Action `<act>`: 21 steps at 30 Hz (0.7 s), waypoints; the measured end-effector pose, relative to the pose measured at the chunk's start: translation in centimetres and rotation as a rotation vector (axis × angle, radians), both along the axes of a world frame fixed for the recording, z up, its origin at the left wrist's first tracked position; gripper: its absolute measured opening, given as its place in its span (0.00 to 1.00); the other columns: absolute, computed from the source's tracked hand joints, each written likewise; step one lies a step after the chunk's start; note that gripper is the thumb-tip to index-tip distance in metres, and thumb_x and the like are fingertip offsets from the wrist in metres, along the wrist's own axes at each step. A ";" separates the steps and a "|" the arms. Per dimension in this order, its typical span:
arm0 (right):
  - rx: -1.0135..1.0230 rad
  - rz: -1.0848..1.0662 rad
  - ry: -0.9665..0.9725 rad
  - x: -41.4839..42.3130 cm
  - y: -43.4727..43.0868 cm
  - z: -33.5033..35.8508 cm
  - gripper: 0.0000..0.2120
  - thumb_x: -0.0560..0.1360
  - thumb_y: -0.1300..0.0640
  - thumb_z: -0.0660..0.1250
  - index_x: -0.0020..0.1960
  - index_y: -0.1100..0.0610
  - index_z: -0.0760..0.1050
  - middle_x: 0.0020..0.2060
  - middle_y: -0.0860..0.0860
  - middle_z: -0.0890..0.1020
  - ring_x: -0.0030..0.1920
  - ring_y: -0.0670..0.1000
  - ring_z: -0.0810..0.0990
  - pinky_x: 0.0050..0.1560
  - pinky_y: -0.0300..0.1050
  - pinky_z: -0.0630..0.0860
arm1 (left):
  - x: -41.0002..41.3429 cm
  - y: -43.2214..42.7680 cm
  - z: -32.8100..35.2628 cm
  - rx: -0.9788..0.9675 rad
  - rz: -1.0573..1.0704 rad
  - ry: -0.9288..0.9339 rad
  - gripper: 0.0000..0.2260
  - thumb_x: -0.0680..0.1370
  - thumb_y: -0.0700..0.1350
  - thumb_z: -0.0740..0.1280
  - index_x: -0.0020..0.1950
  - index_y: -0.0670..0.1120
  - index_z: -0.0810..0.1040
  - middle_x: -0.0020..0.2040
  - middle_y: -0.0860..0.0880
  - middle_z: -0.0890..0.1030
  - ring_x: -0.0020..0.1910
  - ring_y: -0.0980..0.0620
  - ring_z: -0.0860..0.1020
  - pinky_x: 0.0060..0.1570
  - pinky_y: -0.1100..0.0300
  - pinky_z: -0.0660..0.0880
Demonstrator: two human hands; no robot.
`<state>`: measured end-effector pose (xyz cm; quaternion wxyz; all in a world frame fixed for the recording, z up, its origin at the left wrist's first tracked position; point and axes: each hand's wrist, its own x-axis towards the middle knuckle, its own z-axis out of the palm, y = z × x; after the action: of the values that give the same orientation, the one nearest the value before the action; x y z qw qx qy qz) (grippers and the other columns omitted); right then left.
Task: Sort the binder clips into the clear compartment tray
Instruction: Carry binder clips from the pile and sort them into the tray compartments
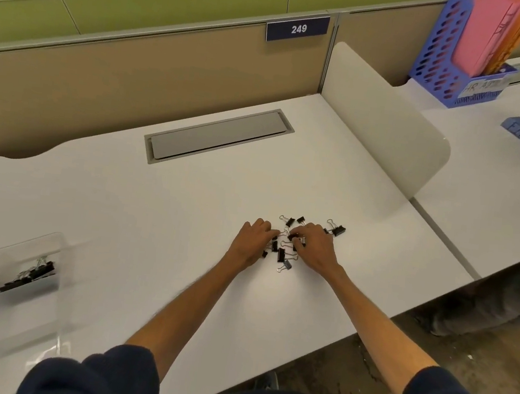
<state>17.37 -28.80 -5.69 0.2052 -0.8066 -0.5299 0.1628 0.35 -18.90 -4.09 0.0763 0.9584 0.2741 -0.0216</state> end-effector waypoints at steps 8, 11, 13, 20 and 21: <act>0.035 0.006 0.005 0.5 0.9 0.4 0.09 0.76 0.56 0.62 0.51 0.47 0.79 0.28 0.43 0.77 0.45 0.51 0.77 0.48 0.48 0.66 | 1.2 0.8 -0.5 0.047 0.117 -0.037 0.07 0.78 0.45 0.62 0.52 0.45 0.77 0.51 0.48 0.79 0.55 0.47 0.71 0.47 0.55 0.65; 0.069 0.017 0.034 0.6 0.9 0.2 0.08 0.76 0.55 0.63 0.51 0.47 0.78 0.31 0.43 0.77 0.45 0.49 0.76 0.48 0.49 0.66 | 1.2 0.8 -0.5 0.019 0.145 -0.075 0.10 0.77 0.49 0.64 0.51 0.44 0.77 0.51 0.48 0.77 0.56 0.47 0.71 0.46 0.56 0.65; 0.108 0.020 0.029 0.7 1.1 -0.1 0.06 0.77 0.53 0.63 0.51 0.47 0.77 0.35 0.43 0.78 0.45 0.49 0.76 0.48 0.49 0.66 | 1.0 0.8 -0.4 -0.003 0.161 -0.110 0.11 0.77 0.51 0.64 0.54 0.45 0.76 0.52 0.48 0.77 0.57 0.47 0.71 0.48 0.55 0.66; 0.089 0.042 -0.144 1.7 2.5 0.4 0.18 0.75 0.66 0.60 0.61 0.51 0.76 0.57 0.51 0.76 0.56 0.54 0.74 0.48 0.53 0.71 | -0.2 0.8 -0.3 -0.076 0.266 -0.155 0.14 0.78 0.52 0.62 0.61 0.47 0.73 0.57 0.48 0.74 0.57 0.47 0.71 0.51 0.53 0.69; 0.045 0.073 -0.168 1.8 2.8 0.5 0.21 0.74 0.68 0.60 0.62 0.50 0.75 0.59 0.50 0.75 0.58 0.54 0.72 0.48 0.53 0.70 | -0.4 0.8 -0.3 -0.097 0.276 -0.152 0.13 0.79 0.50 0.61 0.61 0.47 0.73 0.57 0.48 0.74 0.57 0.47 0.71 0.51 0.53 0.69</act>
<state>19.19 -26.00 -5.16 0.1721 -0.7927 -0.5779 0.0899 -0.05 -18.07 -4.43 0.1451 0.9058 0.3951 0.0483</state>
